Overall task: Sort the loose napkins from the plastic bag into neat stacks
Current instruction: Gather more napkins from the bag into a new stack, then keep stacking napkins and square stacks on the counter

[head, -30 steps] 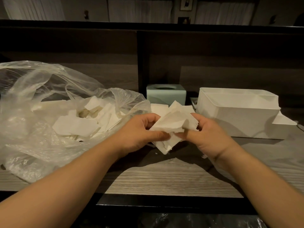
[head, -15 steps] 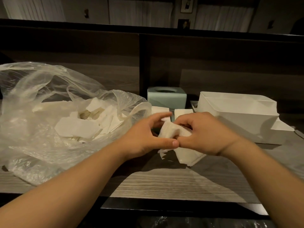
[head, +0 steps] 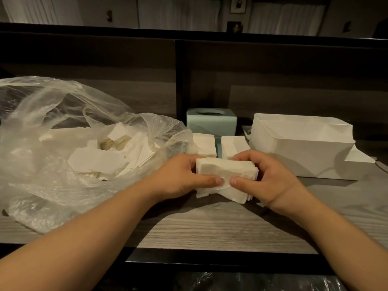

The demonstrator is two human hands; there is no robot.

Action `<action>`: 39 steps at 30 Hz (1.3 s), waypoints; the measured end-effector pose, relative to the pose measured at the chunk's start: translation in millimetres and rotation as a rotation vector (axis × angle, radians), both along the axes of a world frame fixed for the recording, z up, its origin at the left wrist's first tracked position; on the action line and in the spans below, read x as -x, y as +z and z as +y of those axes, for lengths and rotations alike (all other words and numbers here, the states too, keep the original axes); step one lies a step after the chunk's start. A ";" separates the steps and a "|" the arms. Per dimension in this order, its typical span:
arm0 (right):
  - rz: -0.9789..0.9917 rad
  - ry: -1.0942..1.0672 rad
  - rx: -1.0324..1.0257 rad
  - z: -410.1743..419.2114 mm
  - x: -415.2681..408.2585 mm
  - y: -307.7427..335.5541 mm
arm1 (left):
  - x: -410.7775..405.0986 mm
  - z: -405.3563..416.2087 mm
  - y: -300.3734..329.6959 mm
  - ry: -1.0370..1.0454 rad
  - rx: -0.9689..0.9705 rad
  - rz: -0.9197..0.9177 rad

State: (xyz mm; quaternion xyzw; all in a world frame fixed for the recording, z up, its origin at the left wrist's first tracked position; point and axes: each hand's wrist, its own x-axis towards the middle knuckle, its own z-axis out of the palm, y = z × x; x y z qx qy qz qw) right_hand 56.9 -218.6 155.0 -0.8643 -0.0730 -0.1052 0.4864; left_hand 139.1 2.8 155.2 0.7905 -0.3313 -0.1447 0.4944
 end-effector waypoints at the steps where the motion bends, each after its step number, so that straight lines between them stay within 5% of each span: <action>1: 0.010 -0.003 -0.001 -0.3 -1.4 -1.1 | -1.0 0.8 -1.2 0.015 0.010 0.000; 11: -0.015 -0.076 0.083 -0.1 -4.2 -6.4 | -6.0 1.2 -6.8 -0.005 0.047 0.030; 16: 0.044 -0.226 0.740 -1.6 -0.1 -7.1 | -5.9 2.5 -6.7 0.001 0.031 -0.005; 18: 0.087 -0.205 0.827 1.6 -0.6 -7.3 | -6.2 2.3 -6.8 -0.006 0.010 -0.037; 26: 0.095 -0.141 0.781 7.2 0.5 -6.0 | -7.2 0.9 -8.9 -0.003 0.001 -0.071; 32: 0.032 -0.063 0.383 2.8 0.0 -6.7 | -5.1 2.4 -5.5 -0.059 0.021 -0.039; 39: -0.013 0.010 0.253 2.9 -1.1 -11.4 | -0.6 2.2 -1.2 -0.055 -0.011 -0.075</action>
